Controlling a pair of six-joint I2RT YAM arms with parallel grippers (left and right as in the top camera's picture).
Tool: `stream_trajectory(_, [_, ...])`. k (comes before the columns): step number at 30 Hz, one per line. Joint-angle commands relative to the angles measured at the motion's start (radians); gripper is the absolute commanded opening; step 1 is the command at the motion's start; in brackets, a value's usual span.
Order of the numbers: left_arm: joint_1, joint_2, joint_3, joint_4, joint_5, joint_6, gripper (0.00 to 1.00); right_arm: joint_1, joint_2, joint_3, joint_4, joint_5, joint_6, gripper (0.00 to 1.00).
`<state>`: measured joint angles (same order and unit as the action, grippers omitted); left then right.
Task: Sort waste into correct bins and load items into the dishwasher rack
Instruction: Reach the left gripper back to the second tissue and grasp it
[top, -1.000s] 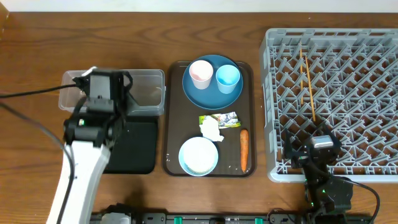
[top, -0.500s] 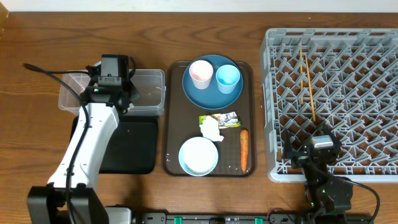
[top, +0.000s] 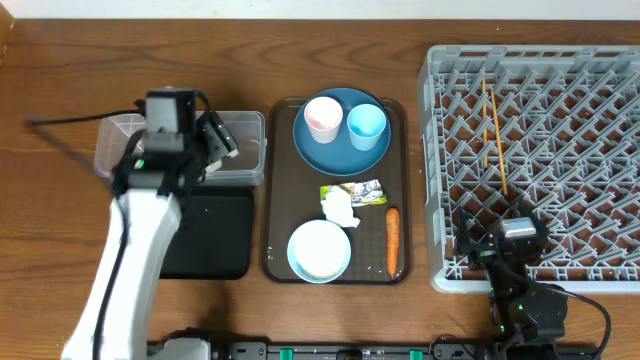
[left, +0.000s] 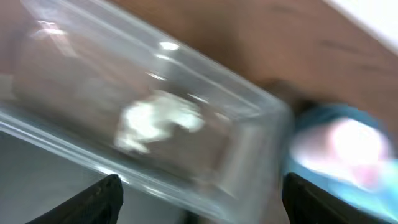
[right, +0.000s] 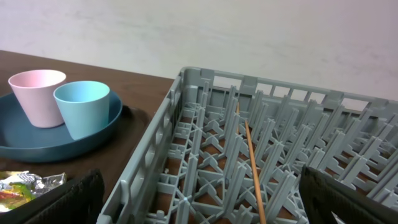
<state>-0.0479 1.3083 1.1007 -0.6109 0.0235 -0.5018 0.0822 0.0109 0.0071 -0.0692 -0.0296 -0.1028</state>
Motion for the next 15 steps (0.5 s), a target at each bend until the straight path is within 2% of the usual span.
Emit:
stream_trajectory(1, [-0.052,-0.099,0.018,-0.068,0.298,-0.074,0.83,-0.016,-0.005,-0.002,-0.003,-0.004,-0.003,0.99])
stream_trajectory(5, [-0.183,-0.134,0.018,-0.174,0.334,-0.095,0.83,-0.016,-0.005,-0.002,-0.003,-0.004,-0.003,0.99])
stream_trajectory(9, [-0.326,-0.11,0.016,-0.195,0.327,-0.097,0.83,-0.016,-0.005,-0.002,-0.003,-0.004,-0.003,0.99])
stream_trajectory(15, [-0.493,-0.011,0.016,-0.192,0.152,-0.121,0.83,-0.016,-0.005,-0.002,-0.003,-0.004,-0.003,0.99])
